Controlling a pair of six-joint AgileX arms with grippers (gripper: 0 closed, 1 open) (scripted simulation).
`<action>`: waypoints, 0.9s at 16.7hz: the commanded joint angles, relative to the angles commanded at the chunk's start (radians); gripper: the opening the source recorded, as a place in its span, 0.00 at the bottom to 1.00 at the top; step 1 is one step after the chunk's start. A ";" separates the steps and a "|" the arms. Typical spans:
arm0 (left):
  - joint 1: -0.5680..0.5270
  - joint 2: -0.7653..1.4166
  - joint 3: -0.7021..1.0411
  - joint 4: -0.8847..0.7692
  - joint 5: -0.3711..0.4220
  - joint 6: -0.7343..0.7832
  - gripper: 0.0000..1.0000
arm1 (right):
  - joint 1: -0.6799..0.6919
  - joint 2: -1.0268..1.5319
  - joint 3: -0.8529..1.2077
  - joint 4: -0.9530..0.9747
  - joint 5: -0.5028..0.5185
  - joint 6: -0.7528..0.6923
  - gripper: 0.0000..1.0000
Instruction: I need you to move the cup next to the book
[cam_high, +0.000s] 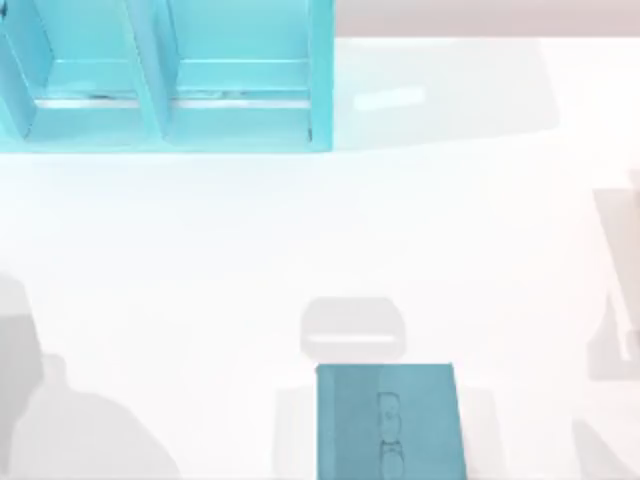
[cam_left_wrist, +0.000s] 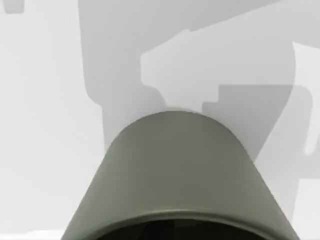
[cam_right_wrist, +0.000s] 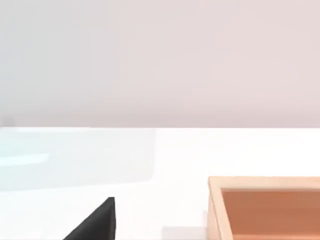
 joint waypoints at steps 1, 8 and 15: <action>0.000 0.000 0.000 0.000 0.000 0.000 0.40 | 0.000 0.000 0.000 0.000 0.000 0.000 1.00; 0.000 0.000 0.000 0.000 0.000 0.000 0.00 | 0.000 0.000 0.000 0.000 0.000 0.000 1.00; -0.001 -0.001 0.000 0.000 0.000 0.000 0.00 | 0.000 0.000 0.000 0.000 0.000 0.000 1.00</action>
